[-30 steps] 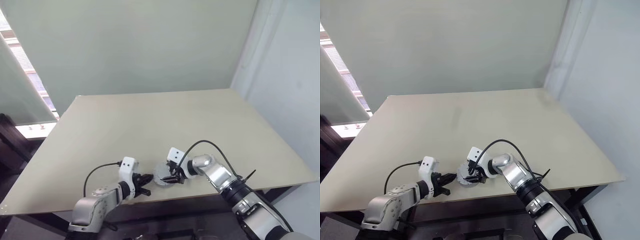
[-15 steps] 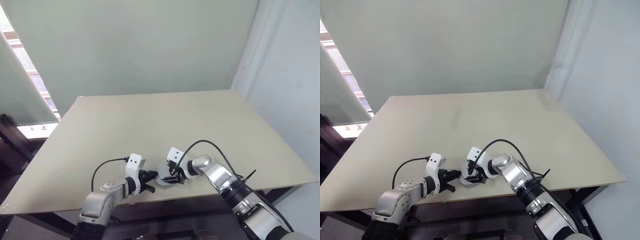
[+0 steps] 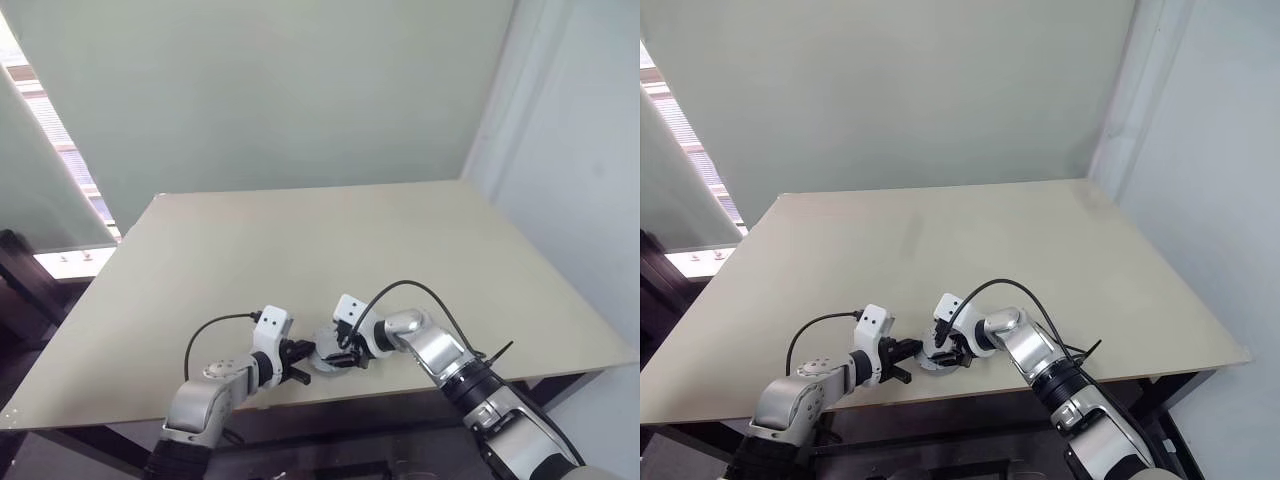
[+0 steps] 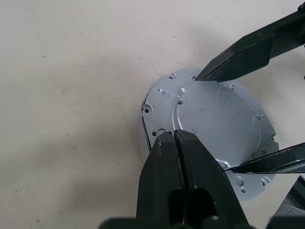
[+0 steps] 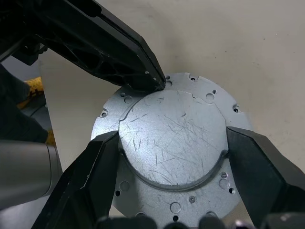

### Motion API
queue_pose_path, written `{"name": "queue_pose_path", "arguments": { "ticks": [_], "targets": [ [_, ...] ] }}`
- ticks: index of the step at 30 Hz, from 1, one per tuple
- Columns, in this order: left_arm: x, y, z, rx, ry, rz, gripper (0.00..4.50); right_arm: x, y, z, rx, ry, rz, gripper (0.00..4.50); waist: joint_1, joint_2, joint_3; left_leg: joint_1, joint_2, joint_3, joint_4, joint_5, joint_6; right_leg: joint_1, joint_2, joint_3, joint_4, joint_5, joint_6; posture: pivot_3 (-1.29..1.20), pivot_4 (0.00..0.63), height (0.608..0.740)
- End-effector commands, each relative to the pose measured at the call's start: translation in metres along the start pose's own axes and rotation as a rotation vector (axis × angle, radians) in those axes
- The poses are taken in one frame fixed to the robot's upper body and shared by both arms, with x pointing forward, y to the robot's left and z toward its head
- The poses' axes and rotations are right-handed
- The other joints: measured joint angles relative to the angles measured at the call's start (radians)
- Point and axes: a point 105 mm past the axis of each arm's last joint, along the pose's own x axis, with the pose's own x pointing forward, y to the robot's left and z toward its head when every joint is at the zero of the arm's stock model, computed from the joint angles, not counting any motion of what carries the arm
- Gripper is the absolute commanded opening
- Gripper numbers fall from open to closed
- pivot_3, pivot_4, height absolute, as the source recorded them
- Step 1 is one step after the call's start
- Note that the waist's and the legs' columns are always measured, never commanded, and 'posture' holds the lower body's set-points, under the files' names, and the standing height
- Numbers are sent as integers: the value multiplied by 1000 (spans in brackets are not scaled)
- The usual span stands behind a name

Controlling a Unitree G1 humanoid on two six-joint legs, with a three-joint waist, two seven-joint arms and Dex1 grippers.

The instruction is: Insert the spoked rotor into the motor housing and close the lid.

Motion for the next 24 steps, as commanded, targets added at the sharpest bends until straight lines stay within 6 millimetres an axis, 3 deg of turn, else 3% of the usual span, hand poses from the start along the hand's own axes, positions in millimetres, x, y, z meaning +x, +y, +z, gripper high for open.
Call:
{"name": "queue_pose_path", "arguments": {
  "ticks": [1, 11, 24],
  "targets": [
    [-2, 9, -6, -46, 15, 34, 0, 0, -4, 6, -23, -12, -22, 3248, 0, 0, 0, 0, 0, 0, 0, 0, -1, 0, 0, 0, 0, 0, 0, 0, 0, 740],
    [-30, 39, 13, -106, -80, 122, 0, 3, -3, 1, -21, 11, -27, 3248, -1, 0, 0, 0, 2, 1, -2, 0, 1, -1, 1, 0, 0, 0, 0, 0, 0, 740],
    [-28, 30, 15, -112, -87, 99, 0, 5, 0, -4, -17, 42, -19, 3248, -1, -1, 0, 0, 2, 1, -3, -1, -2, -1, 1, 0, 0, 0, 0, 0, 0, 740]
  ]
}}
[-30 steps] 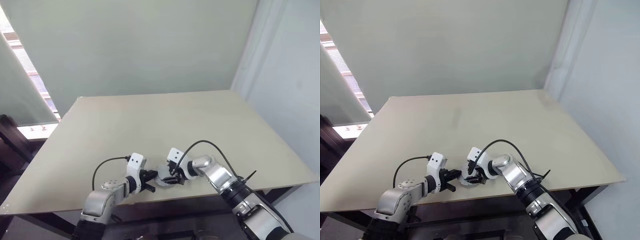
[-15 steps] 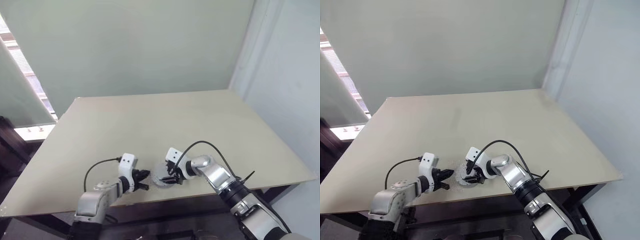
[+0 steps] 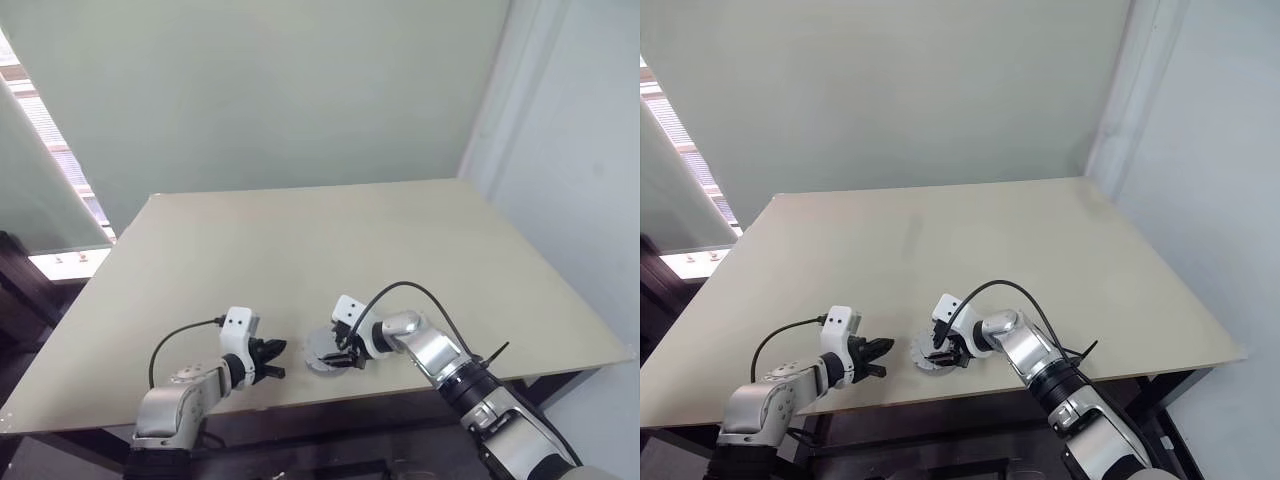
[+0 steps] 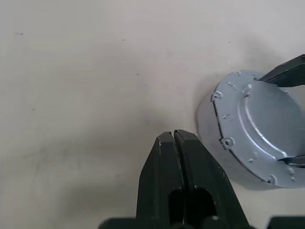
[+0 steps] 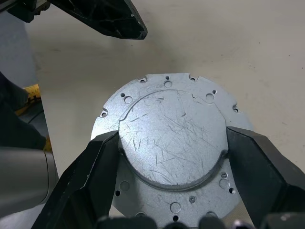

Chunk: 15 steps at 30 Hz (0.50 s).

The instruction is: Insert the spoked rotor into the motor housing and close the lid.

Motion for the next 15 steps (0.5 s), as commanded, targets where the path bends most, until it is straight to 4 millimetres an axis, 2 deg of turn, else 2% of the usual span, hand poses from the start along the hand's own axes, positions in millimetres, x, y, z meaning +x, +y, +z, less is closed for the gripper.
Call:
{"name": "queue_pose_path", "arguments": {
  "ticks": [1, 15],
  "targets": [
    [-1, -10, 15, 26, -50, -29, 0, 1, 0, -3, -18, 43, -10, 3248, 0, 0, 0, 0, 0, 0, 0, 0, 0, 0, 0, 0, 0, 0, 0, 0, 0, 740],
    [-1, -12, 15, 25, -54, -29, 0, -1, 0, -10, -61, 123, -47, 3248, 0, 0, 0, 1, 0, 0, -1, 0, 0, 0, 0, 0, 0, 0, 0, 0, 0, 740]
  ]
}}
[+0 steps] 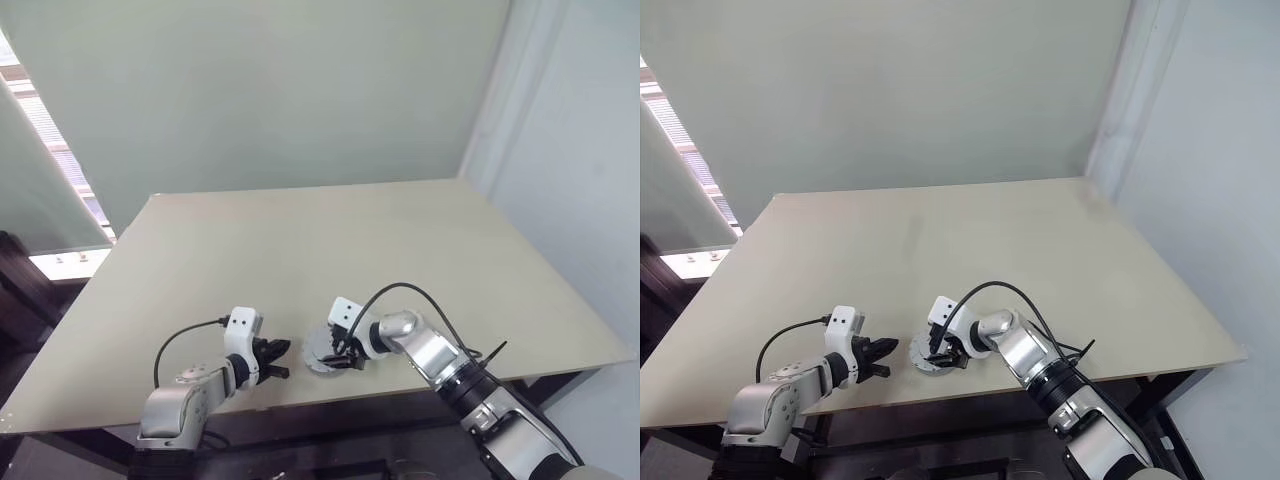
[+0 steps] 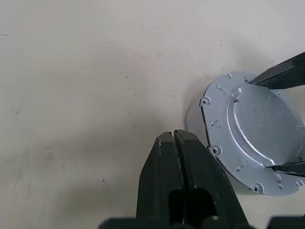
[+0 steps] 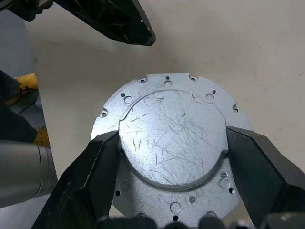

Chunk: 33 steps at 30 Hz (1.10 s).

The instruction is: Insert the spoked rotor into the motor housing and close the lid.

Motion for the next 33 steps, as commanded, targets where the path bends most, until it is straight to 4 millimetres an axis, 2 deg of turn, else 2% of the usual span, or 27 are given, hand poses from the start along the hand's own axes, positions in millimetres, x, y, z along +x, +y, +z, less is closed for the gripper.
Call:
{"name": "queue_pose_path", "arguments": {
  "ticks": [1, 12, 14, 21, 33],
  "targets": [
    [-3, -7, 16, 33, -52, -22, 0, 0, -3, -12, -9, 77, -27, 3248, 0, 0, 0, 0, 0, 0, 0, 0, 0, 0, 0, 0, 0, 0, 0, 0, 0, 740],
    [-3, -8, 15, 35, -50, -21, 0, -2, -6, -15, 10, 117, -21, 3248, 0, 0, 0, 1, 0, 0, 0, 0, 0, 0, 0, 0, 0, 0, 0, 0, 0, 740],
    [-3, -8, 15, 35, -50, -22, 0, -3, 0, -9, 86, 72, 33, 3248, 1, 0, 0, 1, 0, 0, 0, 0, 0, 0, 0, 0, 0, 0, 0, 0, 0, 740],
    [-3, -9, 14, 34, -44, -25, 0, -10, 4, 11, 154, -33, 101, 3248, 1, 0, 0, -1, 0, 0, -1, 0, 1, -1, -1, 0, -1, 0, 0, 0, 0, 740],
    [0, -10, 11, 34, -33, -33, 0, -13, -5, 15, 151, -65, 57, 3248, 1, -1, 1, -2, 0, 0, -6, 1, 2, -4, 0, -1, -1, 0, 0, 0, 0, 740]
  ]
}}
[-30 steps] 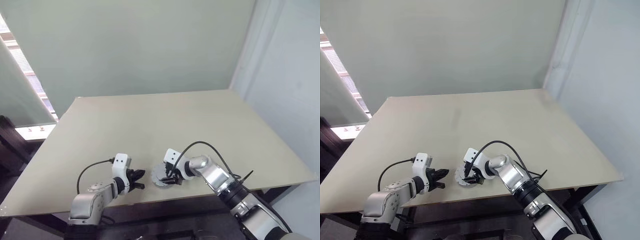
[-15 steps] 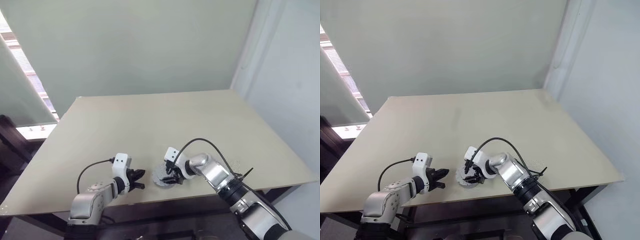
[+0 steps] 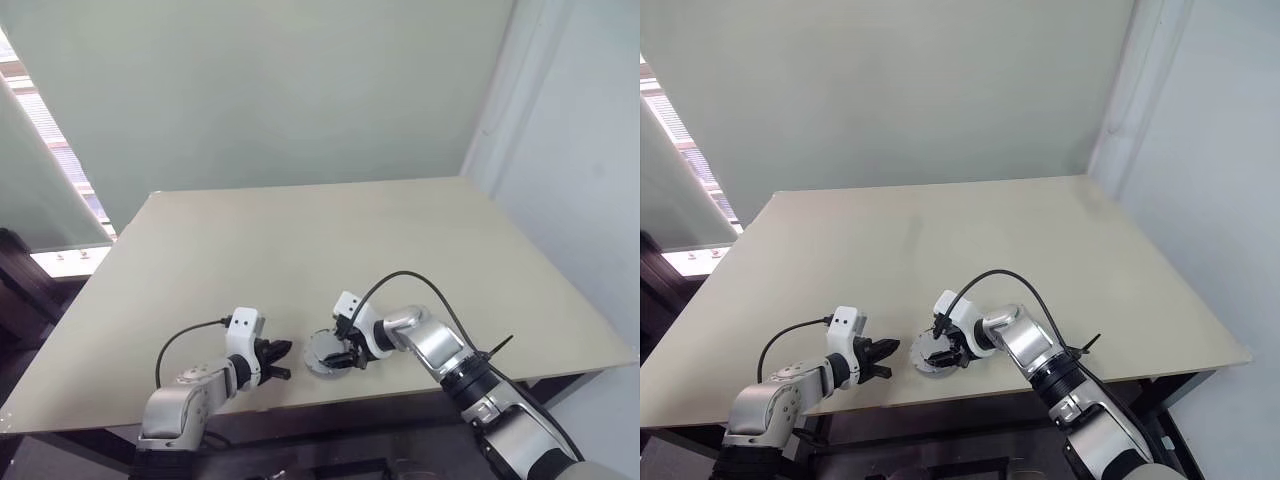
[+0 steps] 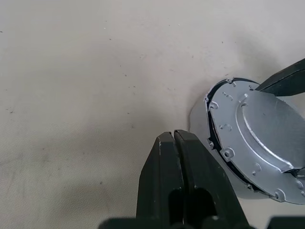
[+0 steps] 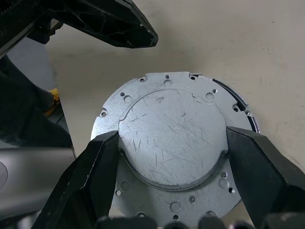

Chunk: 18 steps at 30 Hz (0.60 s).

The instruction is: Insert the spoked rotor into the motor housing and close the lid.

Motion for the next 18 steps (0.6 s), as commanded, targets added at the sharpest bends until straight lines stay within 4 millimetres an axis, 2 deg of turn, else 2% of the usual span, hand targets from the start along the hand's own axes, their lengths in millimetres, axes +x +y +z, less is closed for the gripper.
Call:
{"name": "queue_pose_path", "arguments": {
  "ticks": [1, 18],
  "targets": [
    [-1, -7, 12, 28, -38, -26, 0, -4, -3, 13, -28, -51, -22, 3248, 0, 0, 0, 0, 0, 0, 0, 0, 0, 0, 0, 0, 0, 0, 0, 0, 0, 740],
    [-3, -6, 8, 34, -23, -32, 0, -8, -4, 32, -74, -241, -59, 3248, 0, -1, 1, -1, 0, 0, 0, 0, 0, -1, 0, 0, 0, 0, 0, 0, 0, 740]
  ]
}}
